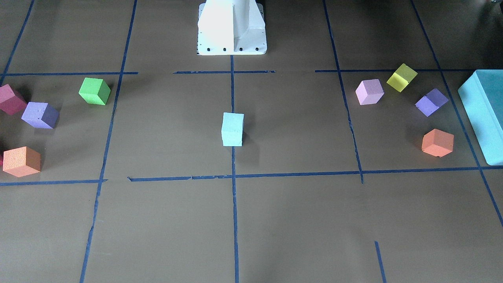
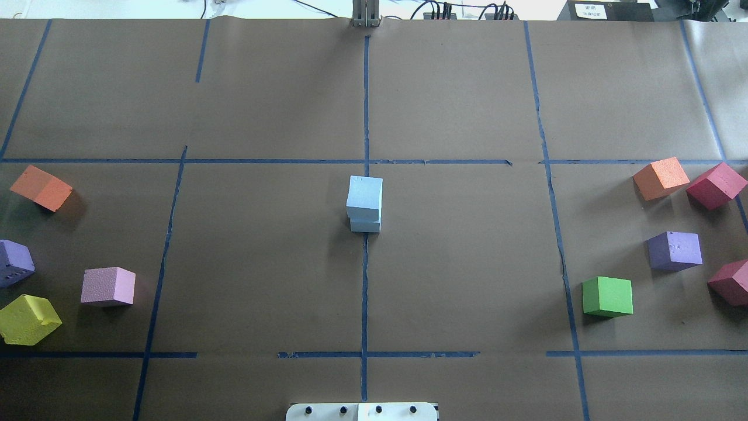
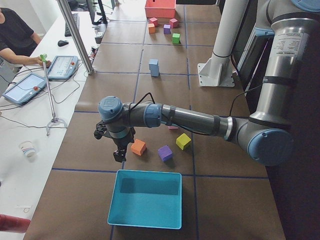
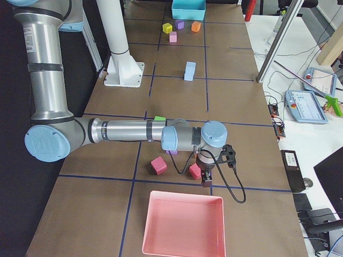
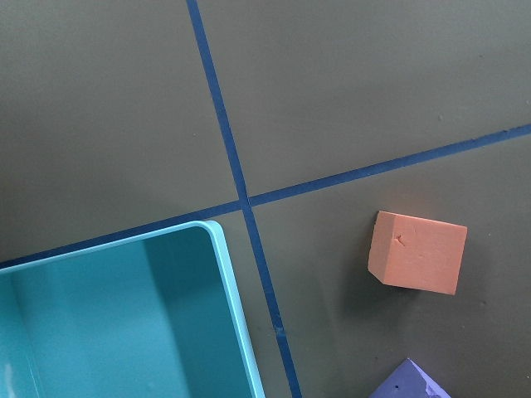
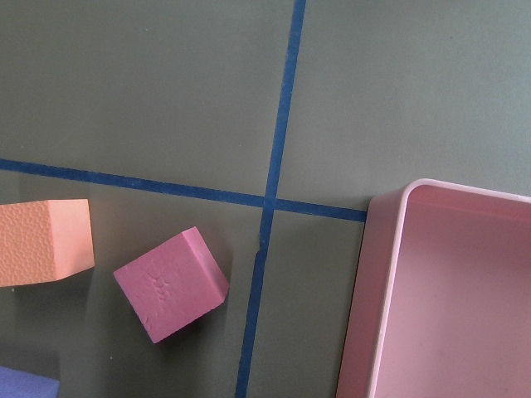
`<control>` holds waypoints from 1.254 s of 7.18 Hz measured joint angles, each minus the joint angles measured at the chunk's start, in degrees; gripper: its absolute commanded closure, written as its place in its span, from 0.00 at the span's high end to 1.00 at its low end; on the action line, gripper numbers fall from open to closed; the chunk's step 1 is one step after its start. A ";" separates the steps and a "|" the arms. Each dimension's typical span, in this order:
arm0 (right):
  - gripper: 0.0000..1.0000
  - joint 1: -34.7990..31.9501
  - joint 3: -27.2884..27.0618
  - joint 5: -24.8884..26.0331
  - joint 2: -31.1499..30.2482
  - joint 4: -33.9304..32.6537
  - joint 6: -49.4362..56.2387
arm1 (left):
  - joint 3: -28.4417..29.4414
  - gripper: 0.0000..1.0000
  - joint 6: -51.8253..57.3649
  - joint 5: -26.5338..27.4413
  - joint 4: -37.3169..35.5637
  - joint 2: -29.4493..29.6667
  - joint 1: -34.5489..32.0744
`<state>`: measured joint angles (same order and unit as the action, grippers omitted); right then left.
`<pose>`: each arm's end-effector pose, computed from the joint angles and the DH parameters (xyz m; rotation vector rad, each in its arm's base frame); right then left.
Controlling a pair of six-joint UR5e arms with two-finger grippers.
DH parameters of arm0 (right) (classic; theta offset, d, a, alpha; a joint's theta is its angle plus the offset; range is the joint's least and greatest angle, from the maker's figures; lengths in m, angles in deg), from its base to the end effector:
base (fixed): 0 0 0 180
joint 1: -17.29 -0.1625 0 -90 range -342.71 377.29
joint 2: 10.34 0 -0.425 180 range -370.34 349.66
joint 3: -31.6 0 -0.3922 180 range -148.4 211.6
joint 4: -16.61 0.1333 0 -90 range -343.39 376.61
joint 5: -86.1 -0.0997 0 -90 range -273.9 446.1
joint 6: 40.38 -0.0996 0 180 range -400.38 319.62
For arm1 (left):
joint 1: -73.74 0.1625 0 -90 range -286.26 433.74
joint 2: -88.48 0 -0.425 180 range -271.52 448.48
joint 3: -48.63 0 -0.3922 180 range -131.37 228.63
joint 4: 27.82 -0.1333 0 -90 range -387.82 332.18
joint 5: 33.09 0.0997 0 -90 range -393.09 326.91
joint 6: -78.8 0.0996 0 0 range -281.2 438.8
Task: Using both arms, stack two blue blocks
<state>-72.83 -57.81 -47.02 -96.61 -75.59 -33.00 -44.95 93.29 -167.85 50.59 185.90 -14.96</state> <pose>0.0663 -0.5200 0.6362 0.0649 -0.7505 -0.1268 -0.0509 -0.5401 0.5809 0.0803 0.7794 0.2574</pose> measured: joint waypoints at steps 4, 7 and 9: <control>1.00 0.79 0.44 -2.20 0.11 -0.03 -0.07 | 1.52 1.00 0.20 -2.40 0.36 -0.57 0.26; 1.00 1.13 0.58 -5.59 1.06 -0.13 -0.25 | 2.41 1.00 0.33 -6.05 0.54 -1.48 0.23; 1.00 1.15 0.66 -6.37 2.15 -0.37 -0.31 | 2.32 1.00 0.35 -6.17 0.52 -1.58 0.21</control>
<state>-71.68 -57.15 -53.38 -94.47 -75.95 -33.31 -42.63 93.65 -174.02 51.11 184.32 -14.75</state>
